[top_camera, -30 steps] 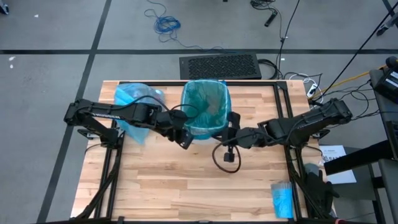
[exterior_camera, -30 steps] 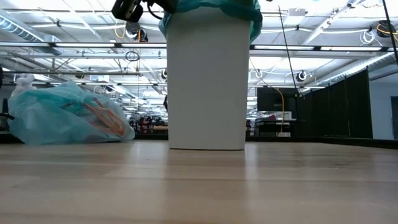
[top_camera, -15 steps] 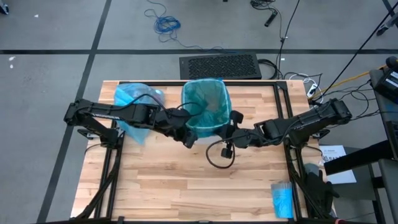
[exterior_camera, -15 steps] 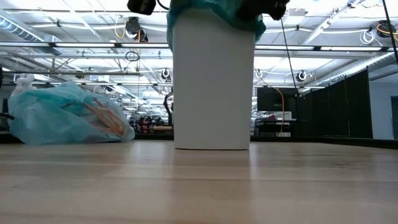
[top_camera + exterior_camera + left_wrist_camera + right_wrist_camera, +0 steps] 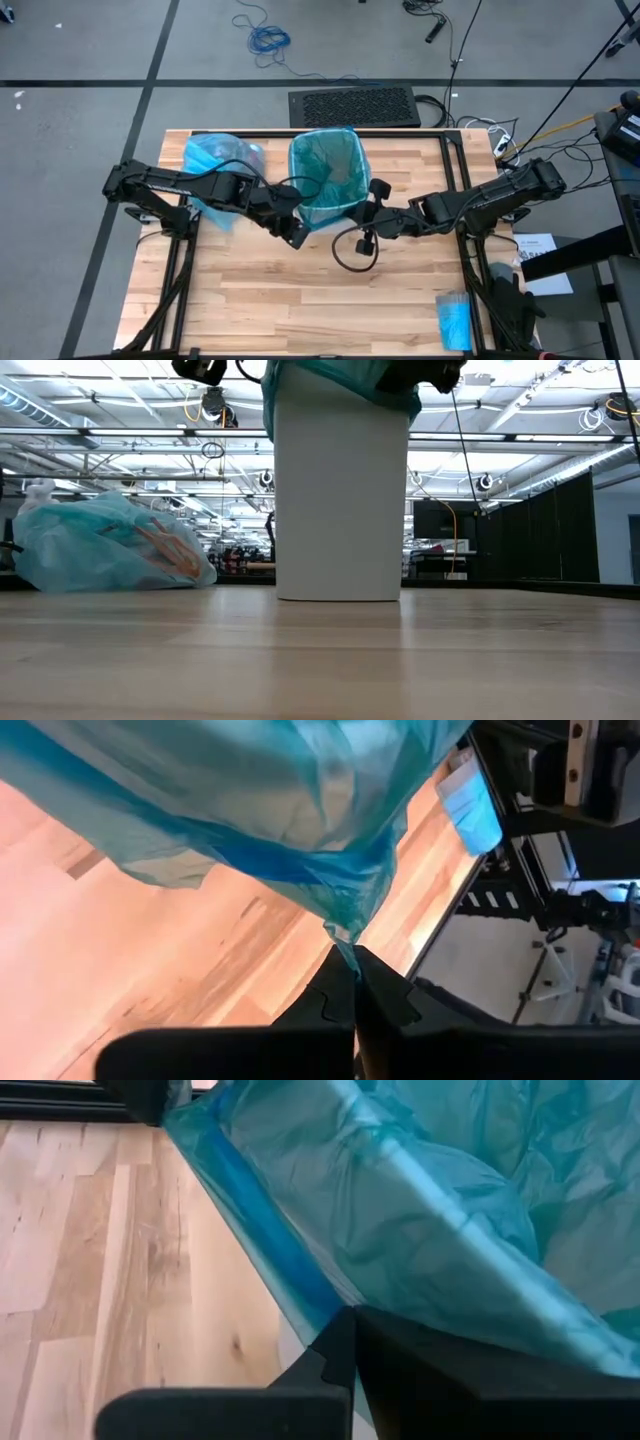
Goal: Place trash/remove bag and relplace
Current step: Insert the new blue trash bag into the white trash bin
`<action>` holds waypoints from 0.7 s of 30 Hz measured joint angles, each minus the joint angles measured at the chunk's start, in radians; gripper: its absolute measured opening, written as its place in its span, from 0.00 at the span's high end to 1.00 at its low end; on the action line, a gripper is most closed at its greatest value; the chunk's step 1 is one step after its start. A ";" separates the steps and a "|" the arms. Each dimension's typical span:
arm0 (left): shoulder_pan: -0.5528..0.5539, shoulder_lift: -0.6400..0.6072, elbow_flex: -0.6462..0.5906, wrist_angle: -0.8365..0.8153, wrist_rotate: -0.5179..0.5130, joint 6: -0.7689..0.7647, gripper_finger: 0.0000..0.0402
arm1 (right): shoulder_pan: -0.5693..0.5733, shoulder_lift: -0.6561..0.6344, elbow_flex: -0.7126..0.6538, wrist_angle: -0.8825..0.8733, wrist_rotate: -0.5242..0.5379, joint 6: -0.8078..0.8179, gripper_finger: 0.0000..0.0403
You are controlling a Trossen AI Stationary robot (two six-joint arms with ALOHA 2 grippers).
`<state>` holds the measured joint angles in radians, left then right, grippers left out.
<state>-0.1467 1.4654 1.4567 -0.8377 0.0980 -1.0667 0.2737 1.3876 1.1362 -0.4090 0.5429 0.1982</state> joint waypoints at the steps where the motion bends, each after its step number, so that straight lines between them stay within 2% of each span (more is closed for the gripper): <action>1: 0.000 0.000 0.000 0.000 -0.008 0.001 1.00 | 0.000 0.000 0.000 -0.002 0.000 0.000 1.00; 10: 0.000 0.000 0.000 0.009 -0.026 0.030 1.00 | -0.024 -0.006 -0.001 -0.037 -0.051 0.026 1.00; 21: 0.000 0.000 0.000 0.019 -0.026 0.063 1.00 | 0.091 -0.114 -0.001 0.006 -0.049 -0.028 1.00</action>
<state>-0.1467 1.4654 1.4567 -0.8186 0.0723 -1.0032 0.3646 1.2732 1.1351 -0.4033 0.4934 0.1707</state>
